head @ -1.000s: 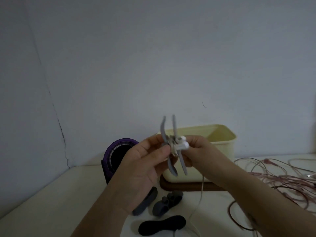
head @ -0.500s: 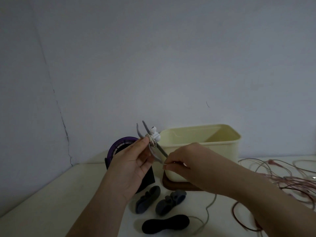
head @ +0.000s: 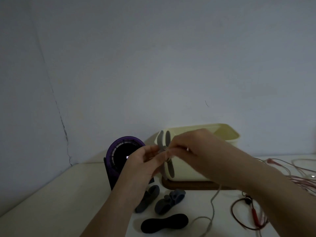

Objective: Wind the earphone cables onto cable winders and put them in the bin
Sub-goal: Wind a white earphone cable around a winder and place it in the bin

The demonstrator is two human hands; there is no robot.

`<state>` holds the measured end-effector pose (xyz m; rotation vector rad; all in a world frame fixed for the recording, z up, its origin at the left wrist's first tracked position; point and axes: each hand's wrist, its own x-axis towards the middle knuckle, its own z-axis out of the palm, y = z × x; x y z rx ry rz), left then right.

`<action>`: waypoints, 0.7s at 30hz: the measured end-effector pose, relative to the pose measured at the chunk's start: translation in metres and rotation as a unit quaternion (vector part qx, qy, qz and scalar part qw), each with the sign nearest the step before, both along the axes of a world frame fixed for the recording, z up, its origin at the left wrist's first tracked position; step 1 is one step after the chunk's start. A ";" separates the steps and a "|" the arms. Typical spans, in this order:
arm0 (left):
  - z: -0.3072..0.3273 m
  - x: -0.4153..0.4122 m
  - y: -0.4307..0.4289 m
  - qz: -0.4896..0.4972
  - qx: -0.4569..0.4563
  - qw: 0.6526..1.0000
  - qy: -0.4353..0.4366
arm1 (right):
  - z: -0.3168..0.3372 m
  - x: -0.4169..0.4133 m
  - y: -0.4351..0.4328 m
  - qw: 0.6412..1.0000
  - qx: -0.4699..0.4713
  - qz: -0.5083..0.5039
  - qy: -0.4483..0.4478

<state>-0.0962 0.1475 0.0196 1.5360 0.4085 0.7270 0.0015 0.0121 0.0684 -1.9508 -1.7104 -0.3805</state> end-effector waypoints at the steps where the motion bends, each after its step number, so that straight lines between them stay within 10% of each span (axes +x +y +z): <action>1: -0.001 0.000 0.000 -0.016 -0.002 1.000 -0.006 | 0.002 0.005 -0.004 0.999 0.023 -0.009 0.030; 11: 0.005 -0.006 -0.016 -0.168 0.078 0.983 0.000 | 0.000 0.039 -0.008 0.952 0.186 0.018 0.243; 17: 0.014 -0.009 -0.020 -0.228 -0.032 0.969 -0.088 | -0.027 0.037 0.010 0.847 0.065 0.187 0.493; 21: 0.024 -0.011 -0.015 -0.171 -0.108 0.963 -0.175 | -0.035 0.024 0.019 0.908 0.015 0.144 0.392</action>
